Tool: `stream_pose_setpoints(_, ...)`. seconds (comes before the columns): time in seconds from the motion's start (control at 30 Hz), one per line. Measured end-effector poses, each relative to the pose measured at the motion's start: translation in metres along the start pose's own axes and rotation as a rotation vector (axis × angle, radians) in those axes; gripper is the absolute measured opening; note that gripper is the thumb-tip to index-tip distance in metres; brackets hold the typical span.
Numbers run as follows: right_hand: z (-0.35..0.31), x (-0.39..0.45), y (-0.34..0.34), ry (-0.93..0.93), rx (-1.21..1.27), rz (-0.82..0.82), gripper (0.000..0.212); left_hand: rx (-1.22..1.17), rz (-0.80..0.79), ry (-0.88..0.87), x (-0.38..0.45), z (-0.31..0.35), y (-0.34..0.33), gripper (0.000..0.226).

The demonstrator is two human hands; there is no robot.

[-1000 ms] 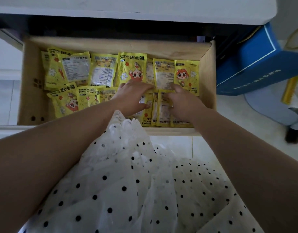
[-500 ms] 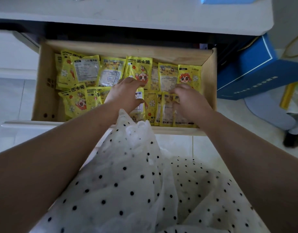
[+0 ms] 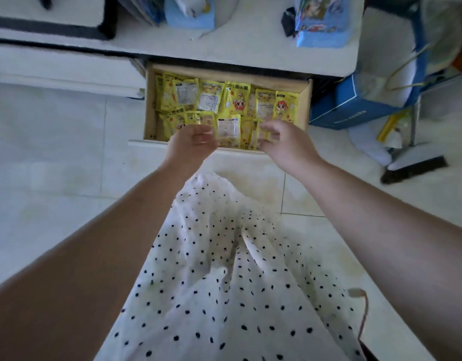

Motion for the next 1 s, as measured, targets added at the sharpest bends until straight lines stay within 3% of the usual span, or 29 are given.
stream_pose_setpoints(0.2, -0.073, -0.105, 0.043, 0.082, -0.007, -0.048, 0.038, -0.116, 0.103, 0.059, -0.102, 0.027, 0.084, 0.036)
stream_pose_setpoints(0.47, -0.163, -0.230, 0.046, 0.326, -0.160, -0.198, 0.037, -0.279, 0.297, 0.129, -0.256, -0.018, 0.183, 0.034)
stream_pose_setpoints(0.67, -0.216, -0.331, -0.025, 0.540, -0.245, -0.420, 0.039, -0.487, 0.521, 0.269, -0.360, -0.108, 0.254, 0.034)
stream_pose_setpoints(1.0, -0.265, -0.544, -0.200, 0.960, -0.532, -0.743, 0.042, -0.774, 0.990, 0.531, -0.562, -0.299, 0.330, 0.035)
Point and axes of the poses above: each hand's wrist, its own x-axis towards the middle knuckle, its own y-axis out of the back of the hand, z = x × y, the point moved 10 cm from there along x, towards the middle knuckle, and after that the axes turned 12 degrees about z, right-handed, at the moved point
